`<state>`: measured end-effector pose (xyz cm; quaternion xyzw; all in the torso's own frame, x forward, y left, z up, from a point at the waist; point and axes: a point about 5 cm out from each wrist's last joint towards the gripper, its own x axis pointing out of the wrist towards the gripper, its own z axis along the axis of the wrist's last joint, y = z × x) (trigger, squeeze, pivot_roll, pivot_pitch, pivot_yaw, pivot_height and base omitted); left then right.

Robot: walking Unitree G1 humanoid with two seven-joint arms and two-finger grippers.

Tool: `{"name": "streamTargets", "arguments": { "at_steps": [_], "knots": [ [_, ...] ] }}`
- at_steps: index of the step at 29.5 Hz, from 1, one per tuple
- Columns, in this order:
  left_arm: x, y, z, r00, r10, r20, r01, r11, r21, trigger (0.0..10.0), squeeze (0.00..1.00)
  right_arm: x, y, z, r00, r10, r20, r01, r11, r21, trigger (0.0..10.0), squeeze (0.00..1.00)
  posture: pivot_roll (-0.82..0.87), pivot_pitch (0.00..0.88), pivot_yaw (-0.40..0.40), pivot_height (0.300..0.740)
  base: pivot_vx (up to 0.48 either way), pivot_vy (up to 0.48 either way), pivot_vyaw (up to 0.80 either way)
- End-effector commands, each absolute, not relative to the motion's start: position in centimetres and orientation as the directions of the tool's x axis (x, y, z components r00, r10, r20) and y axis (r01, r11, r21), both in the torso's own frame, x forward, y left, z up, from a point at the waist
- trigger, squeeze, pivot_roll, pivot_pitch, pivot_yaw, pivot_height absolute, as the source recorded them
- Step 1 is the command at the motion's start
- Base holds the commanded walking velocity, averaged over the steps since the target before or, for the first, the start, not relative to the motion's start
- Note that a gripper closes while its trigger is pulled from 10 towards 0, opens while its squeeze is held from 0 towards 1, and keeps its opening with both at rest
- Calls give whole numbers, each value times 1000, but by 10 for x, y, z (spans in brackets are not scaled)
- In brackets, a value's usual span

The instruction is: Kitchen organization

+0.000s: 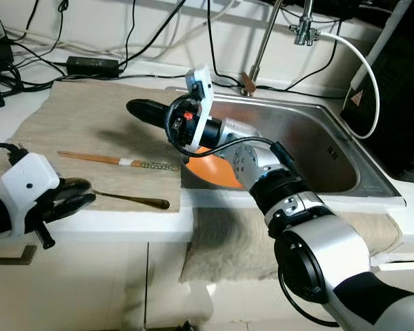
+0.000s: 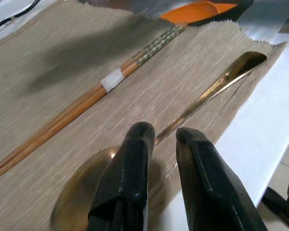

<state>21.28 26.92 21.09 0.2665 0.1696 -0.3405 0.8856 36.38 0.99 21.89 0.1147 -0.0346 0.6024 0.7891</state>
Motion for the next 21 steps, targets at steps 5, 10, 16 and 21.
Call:
{"name": "streamTargets", "arguments": {
  "at_steps": [5, 10, 16, 21],
  "knots": [
    [214, 263, 211, 700, -516, -494, 707, 598, 378, 10000, 0, 354, 4, 192, 208, 978, 30, -978, 208, 23, 10000, 1000, 91, 0, -146, 740, 0, 0, 0],
    [219, 265, 218, 752, -496, -435, 657, 625, 422, 10000, 0, 350, 6, 183, 215, 976, 41, -976, 213, 39, 10000, 1000, 97, 0, -152, 740, 0, 0, 0],
    [237, 243, 234, 848, -495, -188, 525, 741, 419, 10000, 0, 351, 0, 202, 319, 922, 221, -948, 310, 75, 10000, 1000, 102, 0, -155, 740, 0, 0, 0],
    [255, 221, 258, 897, -440, 51, 392, 841, 374, 10000, 0, 351, -31, 234, 482, 772, 414, -868, 486, 104, 10000, 0, 95, 0, -145, 740, 0, 0, 0]
  ]
}}
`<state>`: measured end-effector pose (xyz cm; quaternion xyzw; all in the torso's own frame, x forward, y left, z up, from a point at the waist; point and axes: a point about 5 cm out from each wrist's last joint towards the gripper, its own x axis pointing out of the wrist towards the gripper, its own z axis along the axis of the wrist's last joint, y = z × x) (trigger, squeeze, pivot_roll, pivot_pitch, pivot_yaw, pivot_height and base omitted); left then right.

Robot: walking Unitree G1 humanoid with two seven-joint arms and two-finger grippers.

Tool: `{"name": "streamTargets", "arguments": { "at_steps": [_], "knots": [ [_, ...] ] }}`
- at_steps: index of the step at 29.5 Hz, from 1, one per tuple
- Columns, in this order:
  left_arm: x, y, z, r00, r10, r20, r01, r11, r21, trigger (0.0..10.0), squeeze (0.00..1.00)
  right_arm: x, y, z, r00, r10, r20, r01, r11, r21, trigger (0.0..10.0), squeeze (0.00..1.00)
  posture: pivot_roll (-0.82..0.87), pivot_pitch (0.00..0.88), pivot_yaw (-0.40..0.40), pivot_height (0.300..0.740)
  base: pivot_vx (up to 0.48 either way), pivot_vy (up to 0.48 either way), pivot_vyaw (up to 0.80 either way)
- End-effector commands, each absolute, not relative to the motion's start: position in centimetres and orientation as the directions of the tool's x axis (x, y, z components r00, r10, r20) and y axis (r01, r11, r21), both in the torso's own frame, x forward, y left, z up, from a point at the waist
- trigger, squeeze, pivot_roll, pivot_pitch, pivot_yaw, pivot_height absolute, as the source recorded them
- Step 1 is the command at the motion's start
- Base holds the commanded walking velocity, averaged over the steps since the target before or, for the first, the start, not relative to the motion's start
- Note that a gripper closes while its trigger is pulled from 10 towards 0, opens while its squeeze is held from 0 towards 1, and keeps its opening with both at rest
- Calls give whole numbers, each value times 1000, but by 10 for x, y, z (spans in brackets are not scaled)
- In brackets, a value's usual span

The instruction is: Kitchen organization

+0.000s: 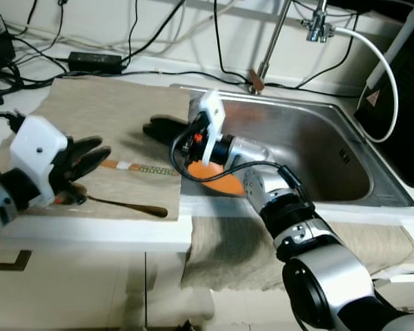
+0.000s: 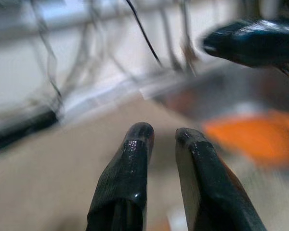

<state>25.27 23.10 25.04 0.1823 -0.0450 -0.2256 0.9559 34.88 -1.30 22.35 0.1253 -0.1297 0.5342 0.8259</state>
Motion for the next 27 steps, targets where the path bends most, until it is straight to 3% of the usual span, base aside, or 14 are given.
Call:
{"name": "streamTargets", "arguments": {
  "at_steps": [1, 4, 6, 7, 9, 10, 19, 27],
  "knots": [
    [258, 217, 262, 899, -433, 70, 376, 843, 386, 10000, 0, 350, -37, 238, 523, 734, 434, -840, 531, 112, 10000, 0, 89, 0, -137, 740, 0, 0, 0],
    [268, 200, 263, 909, -410, 75, 343, 839, 421, 10000, 0, 345, -62, 241, 658, 602, 452, -709, 698, 100, 10000, 0, 80, 0, -125, 740, 0, 0, 0],
    [268, 200, 263, 909, -410, 75, 343, 839, 421, 10000, 0, 345, -62, 241, 658, 602, 452, -709, 698, 100, 10000, 0, 80, 0, -125, 740, 0, 0, 0],
    [275, 190, 260, 918, -385, 91, 325, 865, 383, 10000, 0, 334, -76, 230, 726, 547, 417, -621, 782, 55, 10000, 0, 58, 0, -92, 740, 0, 0, 0],
    [278, 186, 258, 924, -370, 99, 311, 874, 373, 10000, 0, 328, -81, 225, 750, 529, 397, -588, 808, 34, 10000, 0, 54, 0, -87, 740, 0, 0, 0],
    [282, 181, 252, 931, -347, 110, 290, 891, 350, 10000, 0, 319, -92, 211, 809, 467, 357, -522, 850, 71, 10000, 0, 36, 0, -69, 740, 0, 0, 0],
    [279, 177, 239, 950, -288, 116, 242, 921, 306, 10000, 0, 299, -121, 201, 908, 282, 310, -337, 931, 141, 10000, 0, 2, 0, -37, 740, 0, 0, 0],
    [277, 172, 234, 952, -285, 114, 242, 925, 292, 10000, 0, 295, -118, 197, 914, 320, 251, -357, 927, 116, 10000, 0, -4, 0, -41, 740, 0, 0, 0]
  ]
}}
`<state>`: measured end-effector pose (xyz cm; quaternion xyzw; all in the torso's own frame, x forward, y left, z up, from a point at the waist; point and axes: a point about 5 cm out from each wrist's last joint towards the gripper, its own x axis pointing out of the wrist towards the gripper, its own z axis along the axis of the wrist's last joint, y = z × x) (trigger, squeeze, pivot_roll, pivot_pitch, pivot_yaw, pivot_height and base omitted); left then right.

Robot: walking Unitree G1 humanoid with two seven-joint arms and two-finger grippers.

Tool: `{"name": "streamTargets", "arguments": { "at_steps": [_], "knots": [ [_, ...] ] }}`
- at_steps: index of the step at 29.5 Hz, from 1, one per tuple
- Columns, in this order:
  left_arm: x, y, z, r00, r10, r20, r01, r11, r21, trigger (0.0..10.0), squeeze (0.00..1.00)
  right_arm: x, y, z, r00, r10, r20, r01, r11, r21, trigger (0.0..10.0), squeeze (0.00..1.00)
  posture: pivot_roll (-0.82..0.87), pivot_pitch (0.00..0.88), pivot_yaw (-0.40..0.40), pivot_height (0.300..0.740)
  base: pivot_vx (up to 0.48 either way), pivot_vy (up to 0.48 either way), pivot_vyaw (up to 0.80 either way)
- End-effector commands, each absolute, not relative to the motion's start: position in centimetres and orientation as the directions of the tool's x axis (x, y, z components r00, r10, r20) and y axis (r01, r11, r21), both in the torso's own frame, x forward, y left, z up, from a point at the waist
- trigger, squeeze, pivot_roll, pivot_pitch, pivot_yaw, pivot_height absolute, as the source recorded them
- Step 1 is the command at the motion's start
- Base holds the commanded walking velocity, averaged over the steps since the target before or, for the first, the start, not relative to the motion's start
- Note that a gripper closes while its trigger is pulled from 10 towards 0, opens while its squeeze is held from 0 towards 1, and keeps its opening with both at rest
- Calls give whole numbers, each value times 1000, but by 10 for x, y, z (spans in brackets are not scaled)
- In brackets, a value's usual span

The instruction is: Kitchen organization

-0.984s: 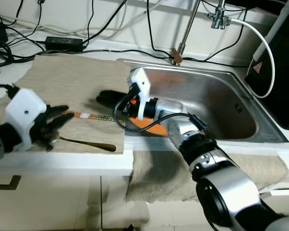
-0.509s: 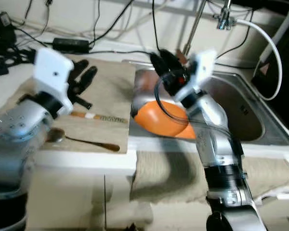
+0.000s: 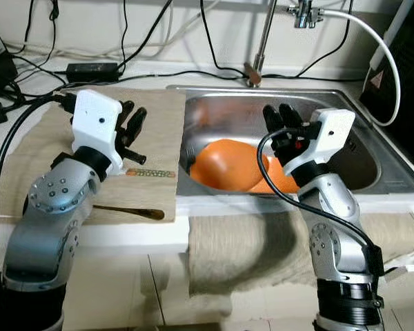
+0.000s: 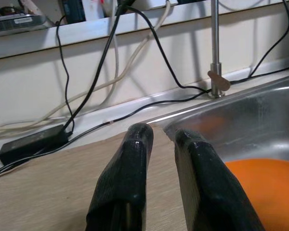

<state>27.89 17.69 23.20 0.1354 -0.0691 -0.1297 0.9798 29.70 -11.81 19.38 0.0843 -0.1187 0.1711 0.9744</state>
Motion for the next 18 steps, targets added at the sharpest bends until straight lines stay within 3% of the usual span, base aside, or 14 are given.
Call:
{"name": "streamTargets", "arguments": {
  "at_steps": [1, 18],
  "knots": [
    [277, 173, 234, 952, -284, 115, 241, 926, 291, 10000, 0, 295, -117, 196, 913, 327, 244, -362, 926, 112, 10000, 0, 0, 0, -46, 740, 0, 270, 0],
    [272, 175, 235, 954, -274, 122, 228, 927, 299, 10000, 0, 292, -107, 191, 908, 367, 201, -397, 907, 137, 10000, 0, 12, 0, -65, 740, 0, 315, 0]
  ]
}}
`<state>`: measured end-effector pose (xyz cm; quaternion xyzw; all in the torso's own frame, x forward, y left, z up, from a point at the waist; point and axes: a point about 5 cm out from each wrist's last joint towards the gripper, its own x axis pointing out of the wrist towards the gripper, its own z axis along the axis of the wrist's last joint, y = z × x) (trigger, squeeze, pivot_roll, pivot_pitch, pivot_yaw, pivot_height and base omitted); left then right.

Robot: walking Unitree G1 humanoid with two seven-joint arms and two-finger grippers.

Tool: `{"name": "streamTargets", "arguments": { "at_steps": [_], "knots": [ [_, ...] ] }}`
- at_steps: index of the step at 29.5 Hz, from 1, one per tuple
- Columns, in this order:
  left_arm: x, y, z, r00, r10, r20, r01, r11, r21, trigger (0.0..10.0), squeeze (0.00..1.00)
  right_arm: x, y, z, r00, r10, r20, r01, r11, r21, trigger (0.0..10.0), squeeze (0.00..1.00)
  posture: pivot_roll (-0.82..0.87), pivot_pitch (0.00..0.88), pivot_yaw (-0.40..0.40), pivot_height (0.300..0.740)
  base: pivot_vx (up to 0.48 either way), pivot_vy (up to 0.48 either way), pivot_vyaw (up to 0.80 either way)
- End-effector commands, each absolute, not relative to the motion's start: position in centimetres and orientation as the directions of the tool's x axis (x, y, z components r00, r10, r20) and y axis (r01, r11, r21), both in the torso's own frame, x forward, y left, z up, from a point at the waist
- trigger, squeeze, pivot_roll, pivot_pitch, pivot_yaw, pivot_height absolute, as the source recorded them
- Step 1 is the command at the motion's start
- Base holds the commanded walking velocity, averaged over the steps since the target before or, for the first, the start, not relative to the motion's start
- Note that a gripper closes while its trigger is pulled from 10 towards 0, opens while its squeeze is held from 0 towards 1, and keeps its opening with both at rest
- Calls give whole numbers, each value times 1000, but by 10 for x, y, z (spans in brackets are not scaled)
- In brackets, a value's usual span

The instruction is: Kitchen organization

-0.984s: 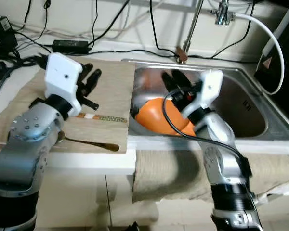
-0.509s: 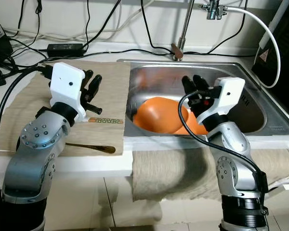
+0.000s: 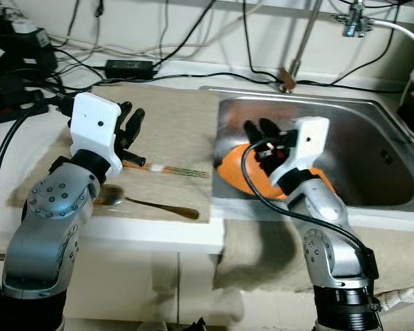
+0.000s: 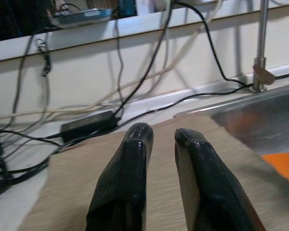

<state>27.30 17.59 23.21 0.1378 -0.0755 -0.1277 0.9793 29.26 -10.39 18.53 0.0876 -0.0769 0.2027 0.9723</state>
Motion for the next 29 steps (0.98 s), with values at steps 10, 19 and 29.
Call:
{"name": "streamTargets", "arguments": {
  "at_steps": [10, 19, 29],
  "knots": [
    [271, 173, 236, 948, -293, 121, 245, 919, 308, 10000, 0, 292, -108, 193, 913, 352, 207, -385, 911, 148, 10000, 0, 12, 0, -55, 740, 0, 331, 0],
    [272, 170, 236, 942, -315, 118, 265, 912, 312, 10000, 0, 291, -110, 193, 917, 336, 214, -372, 915, 157, 10000, 0, 12, 0, -48, 740, 0, 329, 0],
    [269, 167, 234, 934, -345, 93, 297, 894, 334, 10000, 0, 289, -109, 194, 919, 328, 221, -367, 915, 167, 10000, 0, 17, 0, -43, 740, 0, -156, 0]
  ]
}}
